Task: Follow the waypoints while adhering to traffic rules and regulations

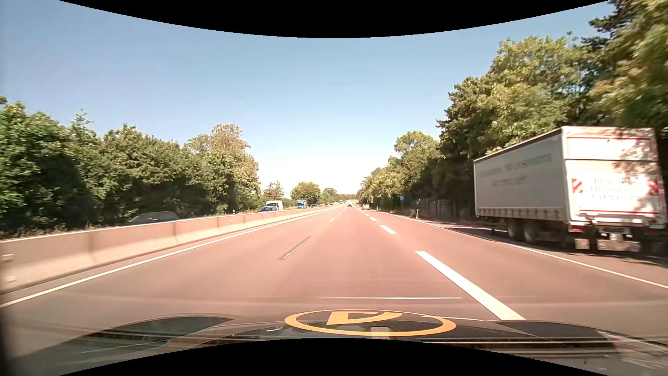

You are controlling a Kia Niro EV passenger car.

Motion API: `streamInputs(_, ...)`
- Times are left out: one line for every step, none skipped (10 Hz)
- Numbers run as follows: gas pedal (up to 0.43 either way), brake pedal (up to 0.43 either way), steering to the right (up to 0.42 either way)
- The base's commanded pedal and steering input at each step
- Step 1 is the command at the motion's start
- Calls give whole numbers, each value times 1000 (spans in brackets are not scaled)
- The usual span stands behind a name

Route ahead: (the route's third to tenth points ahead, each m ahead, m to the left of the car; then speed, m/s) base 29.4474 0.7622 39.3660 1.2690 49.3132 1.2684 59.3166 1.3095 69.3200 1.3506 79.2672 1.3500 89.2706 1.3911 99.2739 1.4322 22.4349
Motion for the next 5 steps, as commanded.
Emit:
streamInputs(189,0,-3)
streamInputs(189,0,-3)
streamInputs(189,0,-4)
streamInputs(189,0,-3)
streamInputs(189,0,-3)
